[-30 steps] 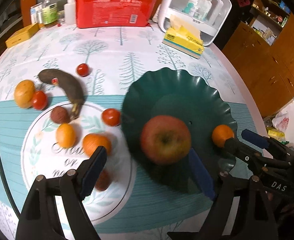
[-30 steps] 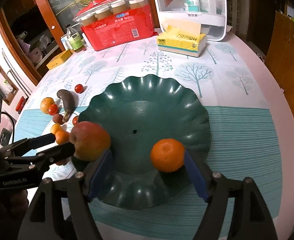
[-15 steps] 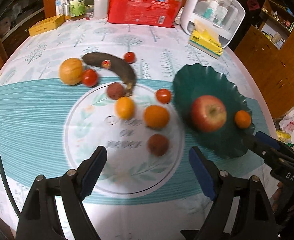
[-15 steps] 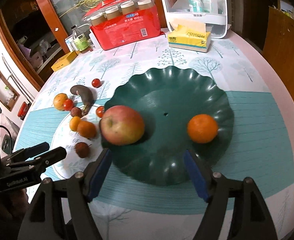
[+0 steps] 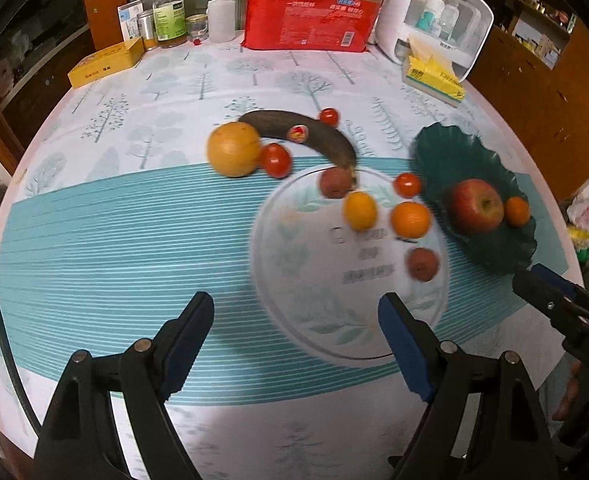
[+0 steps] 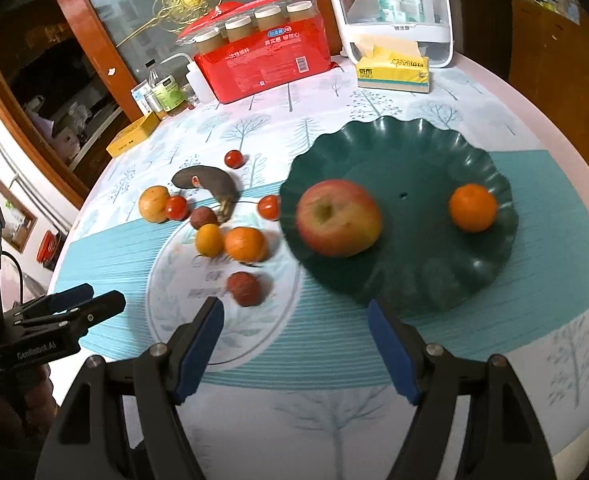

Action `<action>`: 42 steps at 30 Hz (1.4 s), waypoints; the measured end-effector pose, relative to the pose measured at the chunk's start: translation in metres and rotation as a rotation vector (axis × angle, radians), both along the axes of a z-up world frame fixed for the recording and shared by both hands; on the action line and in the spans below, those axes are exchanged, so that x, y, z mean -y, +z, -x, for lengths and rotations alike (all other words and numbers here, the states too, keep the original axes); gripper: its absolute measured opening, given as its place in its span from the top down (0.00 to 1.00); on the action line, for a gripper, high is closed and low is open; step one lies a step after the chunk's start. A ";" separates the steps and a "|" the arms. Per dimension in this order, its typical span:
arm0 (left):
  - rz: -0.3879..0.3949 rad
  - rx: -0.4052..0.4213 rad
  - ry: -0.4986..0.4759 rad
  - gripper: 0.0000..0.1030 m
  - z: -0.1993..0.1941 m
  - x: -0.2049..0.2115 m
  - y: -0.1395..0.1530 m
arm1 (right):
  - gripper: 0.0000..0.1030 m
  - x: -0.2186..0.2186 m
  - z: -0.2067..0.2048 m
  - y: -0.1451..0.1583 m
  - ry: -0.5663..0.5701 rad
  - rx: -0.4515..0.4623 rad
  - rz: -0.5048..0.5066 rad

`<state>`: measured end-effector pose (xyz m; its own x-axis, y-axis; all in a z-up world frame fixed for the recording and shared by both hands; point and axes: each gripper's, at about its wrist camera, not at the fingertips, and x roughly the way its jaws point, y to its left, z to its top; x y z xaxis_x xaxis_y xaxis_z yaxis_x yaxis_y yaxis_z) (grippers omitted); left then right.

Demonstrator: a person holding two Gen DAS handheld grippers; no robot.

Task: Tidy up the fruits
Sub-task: 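Withdraw both grippers from the green plate toward the fruit plate, then grasp the brown round fruit with the right gripper while the left grasps the yellow orange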

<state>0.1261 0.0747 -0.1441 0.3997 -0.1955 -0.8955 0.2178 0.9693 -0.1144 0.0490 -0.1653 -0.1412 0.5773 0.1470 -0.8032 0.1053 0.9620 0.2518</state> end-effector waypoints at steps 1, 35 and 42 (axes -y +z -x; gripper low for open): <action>0.000 -0.005 -0.006 0.19 -0.002 -0.008 0.000 | 0.27 -0.006 0.001 0.000 -0.013 0.004 -0.006; 0.065 -0.105 0.083 0.16 -0.152 -0.058 -0.028 | 0.44 -0.066 -0.053 -0.046 -0.028 -0.154 0.056; 0.123 -0.107 0.131 0.16 -0.167 -0.050 -0.046 | 0.51 -0.062 -0.064 -0.056 0.029 -0.181 0.063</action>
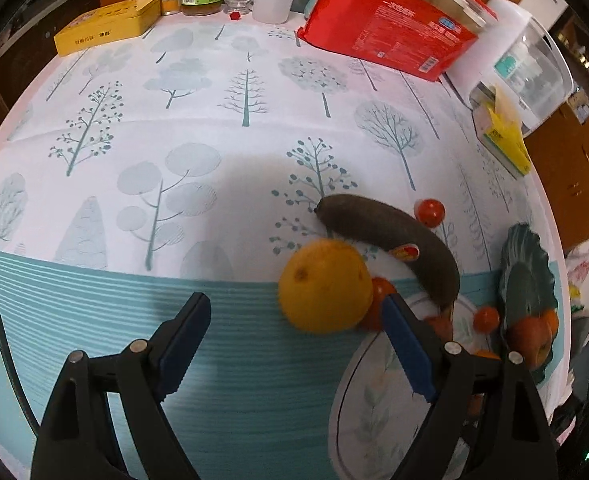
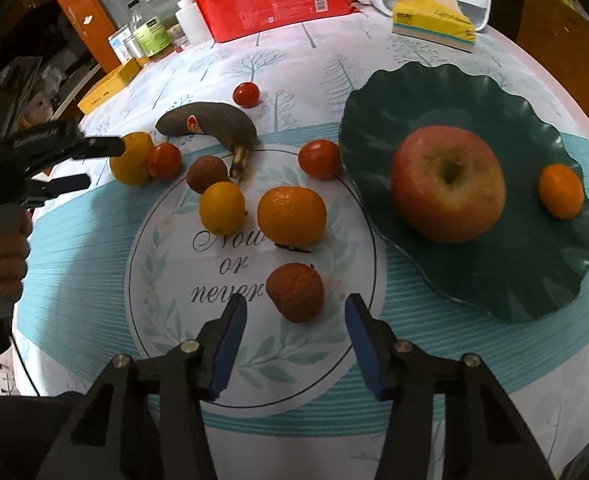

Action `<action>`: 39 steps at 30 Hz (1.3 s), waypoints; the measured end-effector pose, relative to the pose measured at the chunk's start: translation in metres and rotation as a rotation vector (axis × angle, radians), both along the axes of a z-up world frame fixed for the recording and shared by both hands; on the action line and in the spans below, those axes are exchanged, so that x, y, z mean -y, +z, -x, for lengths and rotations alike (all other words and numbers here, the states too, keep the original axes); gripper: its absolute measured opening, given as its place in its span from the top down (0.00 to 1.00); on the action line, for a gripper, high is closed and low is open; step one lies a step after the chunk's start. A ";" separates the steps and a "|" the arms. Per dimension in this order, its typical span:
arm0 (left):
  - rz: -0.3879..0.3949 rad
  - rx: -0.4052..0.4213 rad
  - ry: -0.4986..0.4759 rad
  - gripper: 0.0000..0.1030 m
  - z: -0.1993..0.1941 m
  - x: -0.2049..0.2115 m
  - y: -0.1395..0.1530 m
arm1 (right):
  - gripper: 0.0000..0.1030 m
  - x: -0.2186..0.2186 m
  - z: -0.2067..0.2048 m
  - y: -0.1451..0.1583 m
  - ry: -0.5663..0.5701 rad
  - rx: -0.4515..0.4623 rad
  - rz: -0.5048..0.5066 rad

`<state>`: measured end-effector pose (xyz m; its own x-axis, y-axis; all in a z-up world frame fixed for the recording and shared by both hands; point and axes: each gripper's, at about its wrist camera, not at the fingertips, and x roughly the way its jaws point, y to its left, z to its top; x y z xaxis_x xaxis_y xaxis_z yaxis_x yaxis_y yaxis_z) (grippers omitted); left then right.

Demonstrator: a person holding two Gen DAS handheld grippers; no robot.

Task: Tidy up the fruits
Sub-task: 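Grasp the brown round fruit with the right gripper while the left grasps the yellow orange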

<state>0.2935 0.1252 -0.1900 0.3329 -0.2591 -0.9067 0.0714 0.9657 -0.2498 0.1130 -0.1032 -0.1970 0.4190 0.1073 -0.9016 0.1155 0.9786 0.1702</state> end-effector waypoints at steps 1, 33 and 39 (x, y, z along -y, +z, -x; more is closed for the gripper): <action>0.007 -0.001 0.007 0.16 -0.002 0.001 -0.003 | 0.52 0.000 -0.001 -0.001 0.010 -0.001 -0.002; 0.010 0.032 -0.023 0.53 -0.020 0.023 -0.019 | 0.69 -0.012 -0.008 -0.003 0.118 0.025 0.068; -0.006 0.043 -0.041 0.53 -0.008 0.018 -0.010 | 0.69 -0.017 -0.002 0.005 0.116 0.042 0.078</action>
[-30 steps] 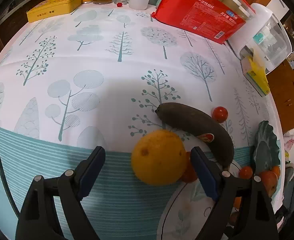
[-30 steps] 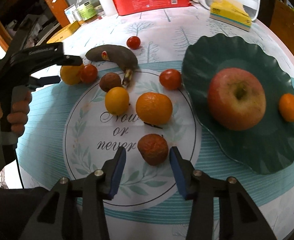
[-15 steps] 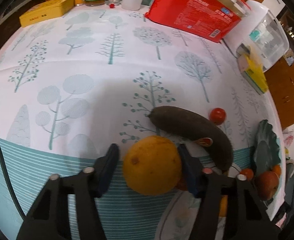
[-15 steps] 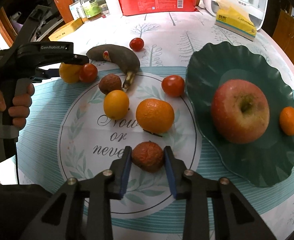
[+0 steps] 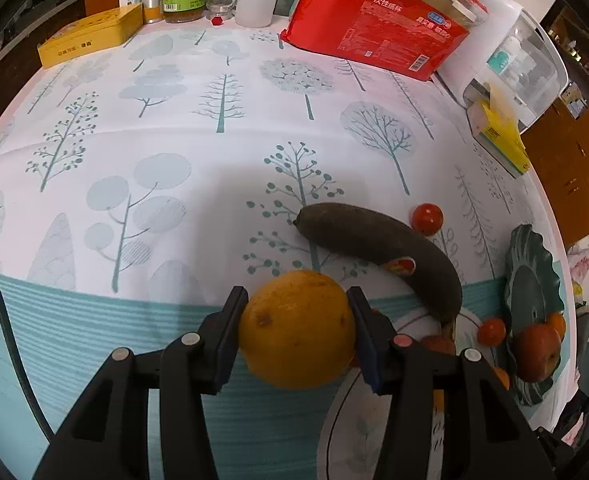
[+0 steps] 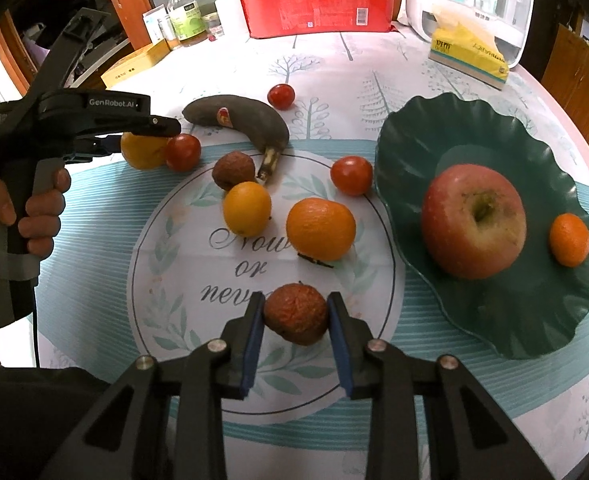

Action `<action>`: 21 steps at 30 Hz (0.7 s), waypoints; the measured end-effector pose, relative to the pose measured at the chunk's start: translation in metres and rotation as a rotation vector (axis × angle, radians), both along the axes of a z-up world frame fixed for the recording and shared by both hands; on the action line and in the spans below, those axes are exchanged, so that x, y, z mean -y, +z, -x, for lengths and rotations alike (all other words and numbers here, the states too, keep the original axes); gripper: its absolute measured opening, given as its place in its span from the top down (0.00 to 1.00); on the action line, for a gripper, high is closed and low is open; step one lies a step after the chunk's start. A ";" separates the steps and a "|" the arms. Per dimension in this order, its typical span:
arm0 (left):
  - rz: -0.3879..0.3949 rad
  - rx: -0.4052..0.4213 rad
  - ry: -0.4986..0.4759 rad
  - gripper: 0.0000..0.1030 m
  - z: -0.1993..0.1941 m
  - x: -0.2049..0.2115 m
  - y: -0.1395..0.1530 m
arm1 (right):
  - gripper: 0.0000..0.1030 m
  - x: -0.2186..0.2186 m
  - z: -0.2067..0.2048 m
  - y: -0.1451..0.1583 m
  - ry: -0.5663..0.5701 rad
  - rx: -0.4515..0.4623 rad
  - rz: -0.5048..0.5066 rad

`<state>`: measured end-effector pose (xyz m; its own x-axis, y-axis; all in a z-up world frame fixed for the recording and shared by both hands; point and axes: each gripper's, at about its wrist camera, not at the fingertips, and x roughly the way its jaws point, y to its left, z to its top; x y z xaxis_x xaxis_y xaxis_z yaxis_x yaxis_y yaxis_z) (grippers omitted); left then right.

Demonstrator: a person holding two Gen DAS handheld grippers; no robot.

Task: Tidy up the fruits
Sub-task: 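Grasp the brown round fruit with the right gripper while the left grasps the yellow orange, then carry the brown fruit and yellow orange onto the green plate and release both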

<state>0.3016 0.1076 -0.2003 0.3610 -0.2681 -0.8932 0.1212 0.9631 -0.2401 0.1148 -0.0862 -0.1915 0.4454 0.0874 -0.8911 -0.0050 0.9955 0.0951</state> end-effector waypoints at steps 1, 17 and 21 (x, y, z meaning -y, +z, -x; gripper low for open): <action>-0.003 0.002 -0.005 0.53 0.003 -0.001 0.002 | 0.69 -0.001 0.001 0.001 0.000 0.004 0.000; 0.015 0.061 -0.130 0.53 0.073 -0.004 0.046 | 0.69 -0.009 0.051 0.022 -0.082 0.053 0.002; 0.026 0.076 -0.156 0.53 0.086 0.005 0.057 | 0.69 -0.002 0.059 0.027 -0.104 0.066 0.004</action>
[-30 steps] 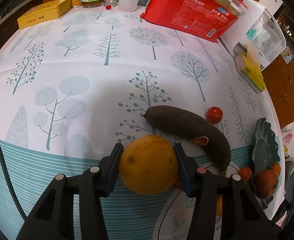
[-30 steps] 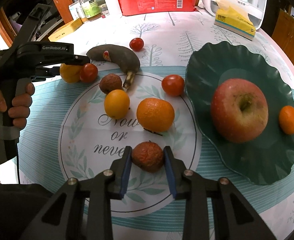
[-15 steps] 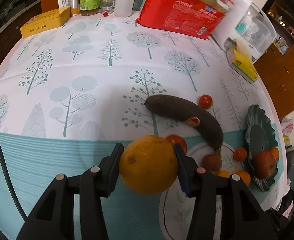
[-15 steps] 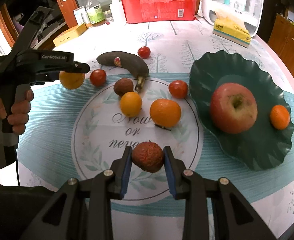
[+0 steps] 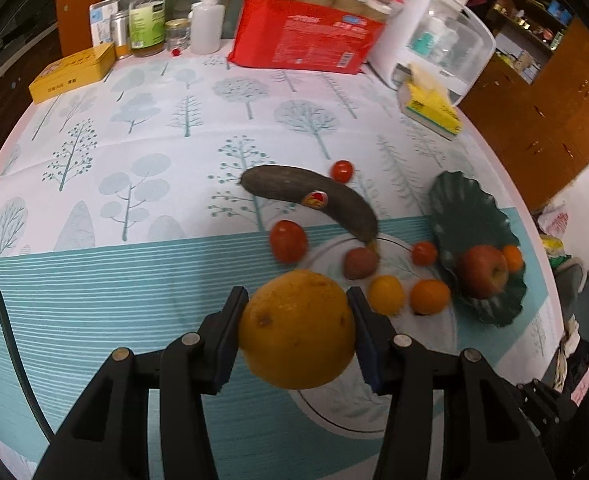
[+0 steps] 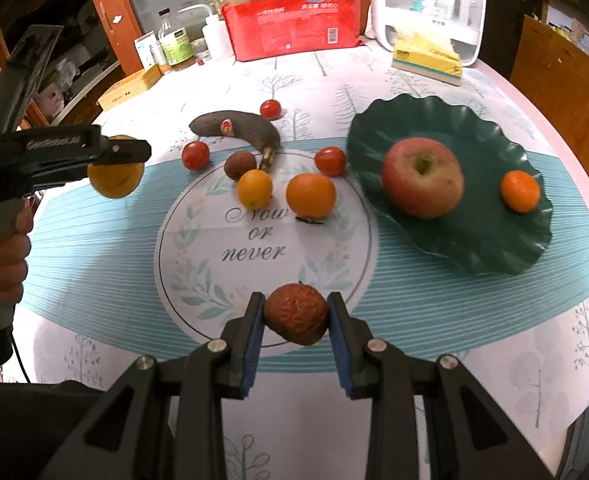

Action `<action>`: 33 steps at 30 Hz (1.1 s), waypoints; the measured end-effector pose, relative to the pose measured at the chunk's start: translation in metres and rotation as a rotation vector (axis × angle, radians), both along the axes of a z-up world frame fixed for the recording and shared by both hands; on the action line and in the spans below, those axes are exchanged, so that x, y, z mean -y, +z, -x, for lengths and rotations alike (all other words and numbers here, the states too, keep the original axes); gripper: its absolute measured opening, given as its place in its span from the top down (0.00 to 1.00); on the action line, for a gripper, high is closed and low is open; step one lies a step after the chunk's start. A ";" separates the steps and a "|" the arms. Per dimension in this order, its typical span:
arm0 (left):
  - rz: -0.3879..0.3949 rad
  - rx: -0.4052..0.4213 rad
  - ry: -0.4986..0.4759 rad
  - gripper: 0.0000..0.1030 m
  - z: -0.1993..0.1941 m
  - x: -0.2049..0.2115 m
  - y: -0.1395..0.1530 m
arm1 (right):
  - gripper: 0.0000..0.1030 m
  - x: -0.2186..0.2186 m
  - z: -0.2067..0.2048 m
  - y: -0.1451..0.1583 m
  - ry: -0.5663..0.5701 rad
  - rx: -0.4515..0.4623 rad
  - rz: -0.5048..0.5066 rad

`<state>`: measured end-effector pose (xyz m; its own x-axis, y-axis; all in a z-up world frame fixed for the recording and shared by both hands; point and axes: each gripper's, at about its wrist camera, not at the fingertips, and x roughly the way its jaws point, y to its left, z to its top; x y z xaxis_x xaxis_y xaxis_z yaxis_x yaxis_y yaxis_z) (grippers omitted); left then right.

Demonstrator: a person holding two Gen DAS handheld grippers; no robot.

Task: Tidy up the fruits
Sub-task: 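Carry the brown fruit and yellow orange onto the green plate and release both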

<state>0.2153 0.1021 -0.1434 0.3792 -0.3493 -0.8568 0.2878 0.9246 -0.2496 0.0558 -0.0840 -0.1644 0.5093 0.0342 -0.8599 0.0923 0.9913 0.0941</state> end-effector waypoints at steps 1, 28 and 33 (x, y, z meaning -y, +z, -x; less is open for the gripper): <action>0.001 0.004 -0.009 0.53 0.003 0.004 0.003 | 0.69 0.002 0.001 0.001 -0.003 0.004 0.002; 0.054 0.132 -0.012 0.53 0.027 0.172 0.053 | 0.69 0.142 -0.005 0.032 0.160 0.099 0.008; 0.047 0.138 -0.001 0.53 0.021 0.196 0.052 | 0.69 0.167 -0.014 0.032 0.179 0.117 -0.003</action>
<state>0.1941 -0.0942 -0.0909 0.4922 -0.3886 -0.7790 0.3233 0.9124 -0.2509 0.0701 -0.2505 -0.1328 0.5910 0.1361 -0.7951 -0.0972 0.9905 0.0973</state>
